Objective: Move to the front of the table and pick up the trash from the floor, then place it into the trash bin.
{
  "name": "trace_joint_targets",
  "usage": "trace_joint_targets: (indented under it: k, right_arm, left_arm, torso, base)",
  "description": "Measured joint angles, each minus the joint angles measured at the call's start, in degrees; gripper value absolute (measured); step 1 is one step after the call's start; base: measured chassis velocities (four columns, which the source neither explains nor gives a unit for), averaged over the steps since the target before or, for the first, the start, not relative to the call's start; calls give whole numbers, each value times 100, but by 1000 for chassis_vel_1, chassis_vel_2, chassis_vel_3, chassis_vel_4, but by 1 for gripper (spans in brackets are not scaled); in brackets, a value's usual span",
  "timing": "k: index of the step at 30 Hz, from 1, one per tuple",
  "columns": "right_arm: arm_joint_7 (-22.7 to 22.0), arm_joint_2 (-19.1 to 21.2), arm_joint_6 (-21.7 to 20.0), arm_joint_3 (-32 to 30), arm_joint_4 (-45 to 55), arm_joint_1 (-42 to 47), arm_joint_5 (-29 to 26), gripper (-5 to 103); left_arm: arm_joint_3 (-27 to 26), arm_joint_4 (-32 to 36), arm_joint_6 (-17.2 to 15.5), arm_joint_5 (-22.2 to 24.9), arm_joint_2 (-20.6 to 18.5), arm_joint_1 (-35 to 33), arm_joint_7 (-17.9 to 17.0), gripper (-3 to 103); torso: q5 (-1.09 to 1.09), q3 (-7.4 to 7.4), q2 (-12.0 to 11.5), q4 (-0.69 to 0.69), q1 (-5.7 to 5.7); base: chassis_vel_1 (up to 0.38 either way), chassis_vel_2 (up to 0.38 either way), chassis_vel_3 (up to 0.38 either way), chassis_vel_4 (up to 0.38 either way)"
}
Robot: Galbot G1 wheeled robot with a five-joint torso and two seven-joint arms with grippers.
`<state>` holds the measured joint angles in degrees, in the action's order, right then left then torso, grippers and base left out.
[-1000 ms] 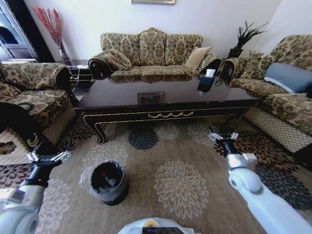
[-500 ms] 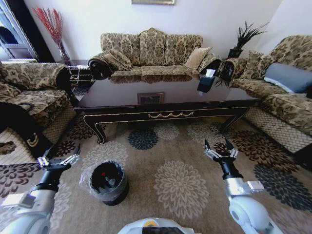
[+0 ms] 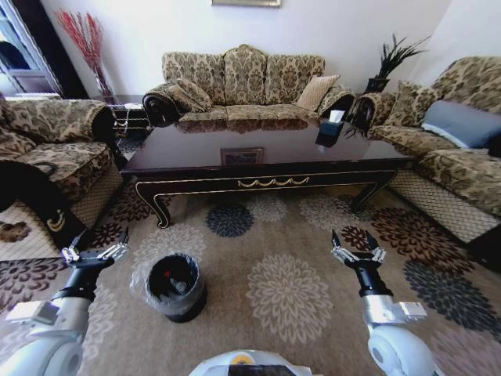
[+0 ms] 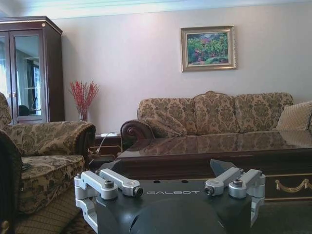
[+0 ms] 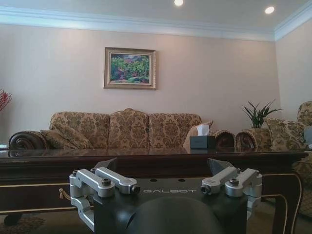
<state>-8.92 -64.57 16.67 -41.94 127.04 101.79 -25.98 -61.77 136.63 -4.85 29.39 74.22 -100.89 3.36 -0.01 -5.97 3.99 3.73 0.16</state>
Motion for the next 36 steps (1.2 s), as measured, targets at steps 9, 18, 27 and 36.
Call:
trace_joint_targets:
  k: [9,18,27,36]
  right_arm:
    - [6,-72,47,-85,-15,33,-4,100]
    - [-1,-40,74,-148,-27,42,-66,100]
    - [-1,-57,101,-152,-39,46,-70,100]
    - [-7,-167,114,-96,-80,25,-118,100]
  left_arm:
    - [67,84,-3,0,48,-5,0,100]
    - [39,150,-2,-22,149,-99,0,100]
    - [30,199,11,-45,213,-135,1,100]
    - [22,210,30,-63,219,-164,1,100]
  torso:
    - [0,0,0,1,0]
    - [1,1,0,0,-1]
    - [2,0,0,0,-1]
    - [-1,-1,0,1,-1]
  base:
    - [294,-278,-288,280]
    - [359,-347,-349,357]
    - [361,-358,-353,349]
    - [359,-351,-351,343]
